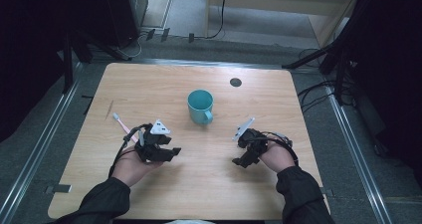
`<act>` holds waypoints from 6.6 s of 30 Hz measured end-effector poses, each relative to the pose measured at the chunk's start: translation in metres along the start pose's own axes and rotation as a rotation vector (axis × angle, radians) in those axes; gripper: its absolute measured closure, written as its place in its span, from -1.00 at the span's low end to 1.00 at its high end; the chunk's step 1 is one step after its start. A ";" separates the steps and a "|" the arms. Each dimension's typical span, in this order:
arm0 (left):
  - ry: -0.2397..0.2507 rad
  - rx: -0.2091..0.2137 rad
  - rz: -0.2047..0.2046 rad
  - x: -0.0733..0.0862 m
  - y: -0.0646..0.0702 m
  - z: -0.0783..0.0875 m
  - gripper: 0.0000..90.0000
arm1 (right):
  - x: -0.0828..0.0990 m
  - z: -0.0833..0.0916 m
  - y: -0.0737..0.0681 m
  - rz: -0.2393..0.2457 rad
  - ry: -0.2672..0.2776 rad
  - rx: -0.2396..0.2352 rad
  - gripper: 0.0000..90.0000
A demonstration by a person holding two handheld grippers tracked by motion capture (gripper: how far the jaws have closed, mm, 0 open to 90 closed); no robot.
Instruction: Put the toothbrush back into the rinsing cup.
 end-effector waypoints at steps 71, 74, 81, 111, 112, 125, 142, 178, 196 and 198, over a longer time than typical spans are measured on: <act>-0.170 -0.092 0.343 0.062 -0.099 0.011 0.96 | -0.002 -0.006 -0.005 0.046 -0.043 -0.005 -0.59; -0.175 -0.096 0.339 0.064 -0.101 0.009 0.97 | -0.003 -0.006 -0.005 0.053 -0.042 -0.004 -0.59; -0.190 -0.101 0.340 0.068 -0.101 0.008 0.98 | -0.004 -0.007 -0.006 0.059 -0.048 -0.008 -0.59; -0.225 -0.119 0.418 0.094 -0.119 0.027 0.98 | -0.006 -0.010 -0.007 0.074 -0.063 -0.013 -0.59; -0.229 -0.117 0.421 0.095 -0.120 0.028 0.98 | -0.006 -0.010 -0.007 0.073 -0.064 -0.013 -0.59; -0.238 -0.126 0.448 0.106 -0.127 0.039 0.97 | -0.006 -0.011 -0.007 0.081 -0.068 -0.017 -0.59; -0.222 -0.194 0.476 0.101 -0.137 0.058 0.77 | -0.006 -0.012 -0.008 0.077 -0.077 -0.023 -0.59; -0.422 -0.202 0.592 0.090 -0.167 0.029 0.44 | 0.015 -0.006 -0.006 0.045 -0.076 0.008 -0.59; -0.454 -0.207 0.595 0.094 -0.168 0.023 0.59 | 0.020 -0.004 -0.007 0.028 -0.081 0.006 -0.59; -0.451 -0.206 0.603 0.094 -0.168 0.024 0.63 | 0.020 -0.004 -0.007 0.029 -0.083 0.005 -0.59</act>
Point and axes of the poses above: each handheld gripper's, and its own axes: z roughly backward along the jaws, x roughly out of its underside, y roughly to its right, the point moved 9 cm from there along -z, roughly forward along the jaws, and after that the axes turned 9 degrees about -z, right-handed, at the moved point
